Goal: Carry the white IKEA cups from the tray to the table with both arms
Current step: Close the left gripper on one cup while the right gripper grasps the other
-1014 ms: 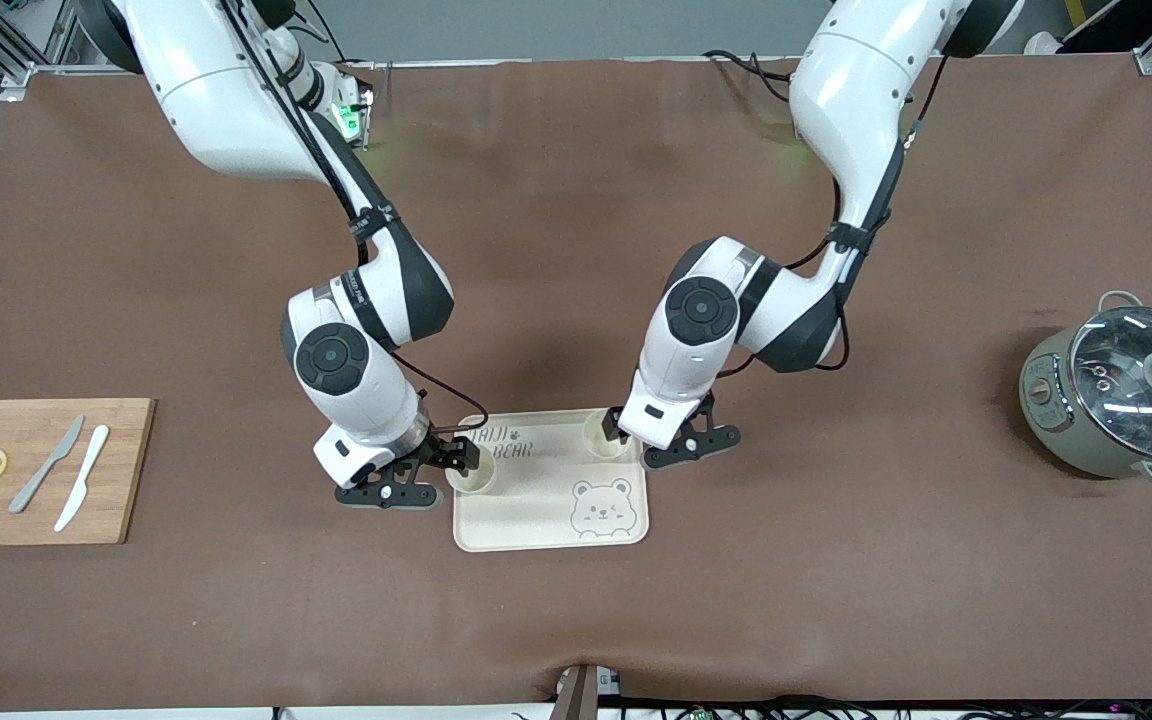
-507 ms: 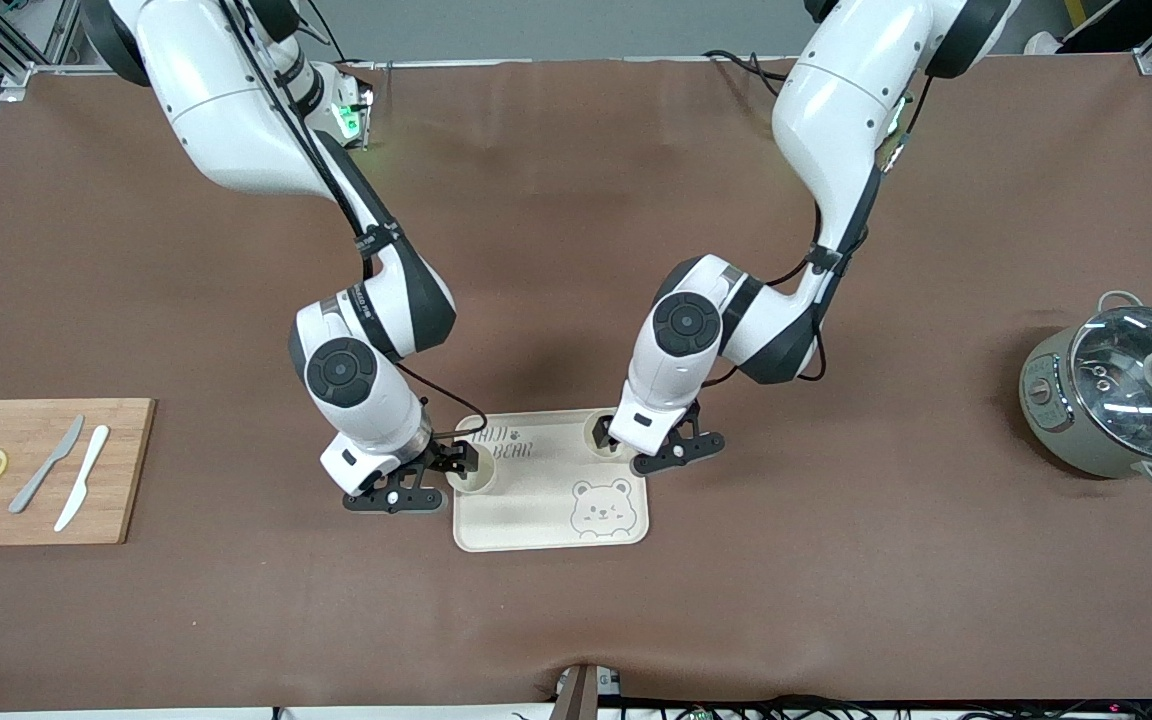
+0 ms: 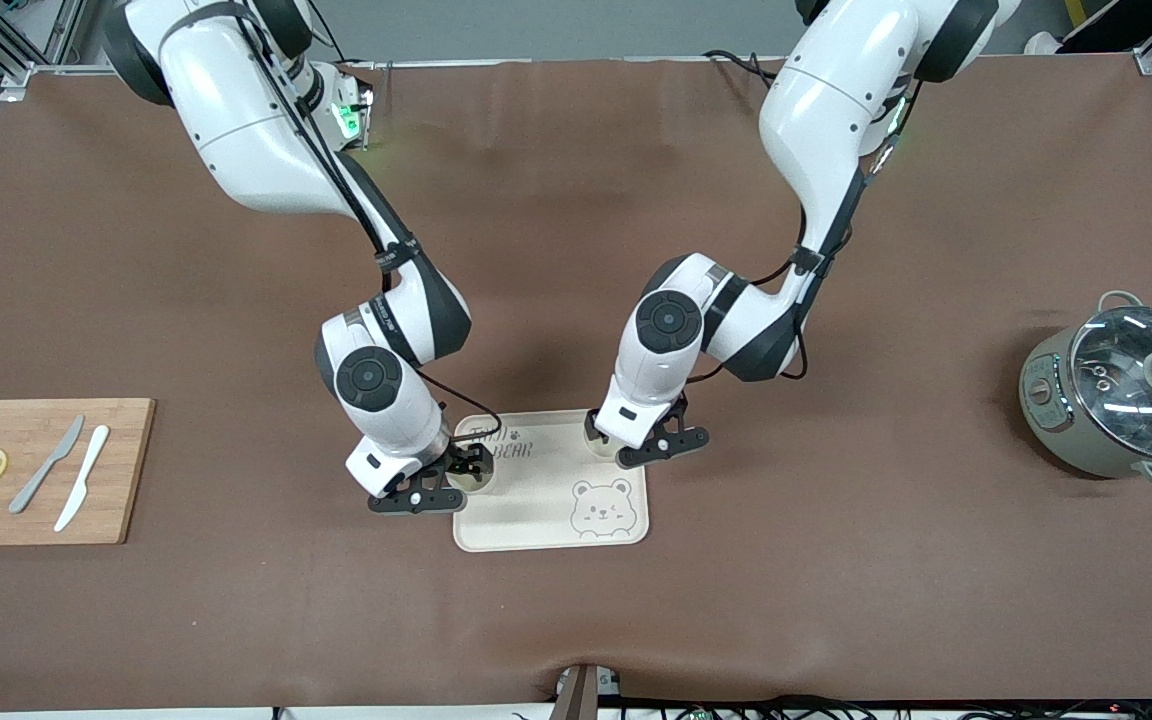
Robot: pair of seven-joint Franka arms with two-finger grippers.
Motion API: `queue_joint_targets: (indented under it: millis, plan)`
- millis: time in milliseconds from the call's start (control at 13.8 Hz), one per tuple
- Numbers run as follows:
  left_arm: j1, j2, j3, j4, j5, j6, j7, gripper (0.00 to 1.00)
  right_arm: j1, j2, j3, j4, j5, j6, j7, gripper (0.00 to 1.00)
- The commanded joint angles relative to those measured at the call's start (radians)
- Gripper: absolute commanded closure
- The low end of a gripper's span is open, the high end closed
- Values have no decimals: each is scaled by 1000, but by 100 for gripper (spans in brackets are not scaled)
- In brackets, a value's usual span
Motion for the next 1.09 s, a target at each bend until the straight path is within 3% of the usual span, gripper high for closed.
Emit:
queue_joint_targets:
  millis: [0, 72, 145, 290, 362, 580, 1014]
  plan:
    - [-2, 2, 7, 18, 13, -7, -19, 55, -3, 15, 4, 11, -15, 13, 0, 0]
    - [-2, 2, 7, 18, 13, -7, -22, 65, -4, 14, 4, 12, -15, 10, 0, 0]
    - [-4, -1, 7, 18, 11, -7, -24, 74, -10, 12, 6, 12, -13, 9, -2, 7]
    - [-3, -4, 7, 18, 10, -7, -27, 91, -13, 9, 7, 14, -7, 6, 0, 46]
    - [-2, -6, 7, 20, 10, -7, -36, 98, -13, 9, 9, 14, -6, 4, 0, 59]
    - [1, -27, 7, 18, 10, -17, -54, 100, -9, 9, 10, 14, -4, 3, 3, 97]
    - [16, -94, 10, 20, 13, -108, -80, 100, -6, 3, 13, 17, 2, -2, 7, 100]
